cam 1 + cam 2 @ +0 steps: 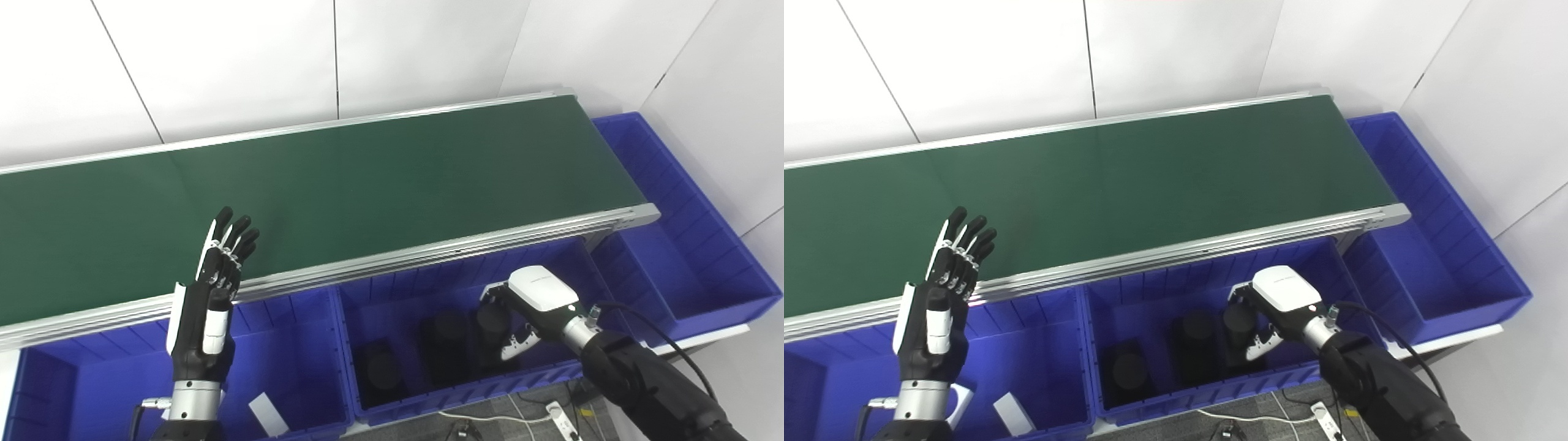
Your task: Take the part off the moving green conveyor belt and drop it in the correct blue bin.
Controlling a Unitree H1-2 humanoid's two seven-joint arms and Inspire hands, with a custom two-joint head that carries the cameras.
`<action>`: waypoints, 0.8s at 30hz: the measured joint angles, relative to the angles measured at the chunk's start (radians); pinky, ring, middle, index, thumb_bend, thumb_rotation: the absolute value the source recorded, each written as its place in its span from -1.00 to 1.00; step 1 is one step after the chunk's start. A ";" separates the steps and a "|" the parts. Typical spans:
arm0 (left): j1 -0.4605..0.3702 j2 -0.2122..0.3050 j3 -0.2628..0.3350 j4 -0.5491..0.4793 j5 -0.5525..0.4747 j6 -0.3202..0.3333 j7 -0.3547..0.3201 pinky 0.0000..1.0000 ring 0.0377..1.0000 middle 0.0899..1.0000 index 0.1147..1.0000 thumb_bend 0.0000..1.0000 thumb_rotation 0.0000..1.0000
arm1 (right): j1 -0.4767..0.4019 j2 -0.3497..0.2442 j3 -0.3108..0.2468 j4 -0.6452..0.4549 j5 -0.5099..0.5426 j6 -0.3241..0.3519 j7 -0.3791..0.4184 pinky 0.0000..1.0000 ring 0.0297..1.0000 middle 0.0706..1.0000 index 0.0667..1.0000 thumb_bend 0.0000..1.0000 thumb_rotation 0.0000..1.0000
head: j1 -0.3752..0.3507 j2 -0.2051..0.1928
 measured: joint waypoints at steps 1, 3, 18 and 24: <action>0.000 0.000 0.000 0.000 0.000 0.000 0.000 0.82 0.78 0.84 0.93 0.45 0.86 | 0.002 0.000 0.000 0.000 0.000 0.000 0.001 0.40 0.62 0.71 0.56 1.00 0.01 | 0.000 0.000; 0.000 0.000 0.000 0.000 0.000 0.000 0.000 0.82 0.78 0.84 0.93 0.46 0.85 | 0.004 -0.003 0.000 -0.004 -0.001 0.000 0.005 0.43 0.65 0.73 0.58 1.00 0.04 | 0.002 0.000; 0.000 0.003 0.002 0.000 -0.002 0.001 -0.002 0.85 0.77 0.85 0.94 0.47 0.84 | 0.046 -0.011 -0.041 -0.066 0.022 0.000 -0.009 0.30 0.54 0.68 0.55 1.00 -0.08 | 0.014 0.005; 0.001 0.011 0.003 0.001 -0.003 0.002 -0.009 0.77 0.75 0.85 0.95 0.43 0.83 | 0.119 0.017 -0.088 -0.216 0.099 -0.015 -0.034 0.20 0.46 0.62 0.54 0.98 0.01 | 0.041 0.006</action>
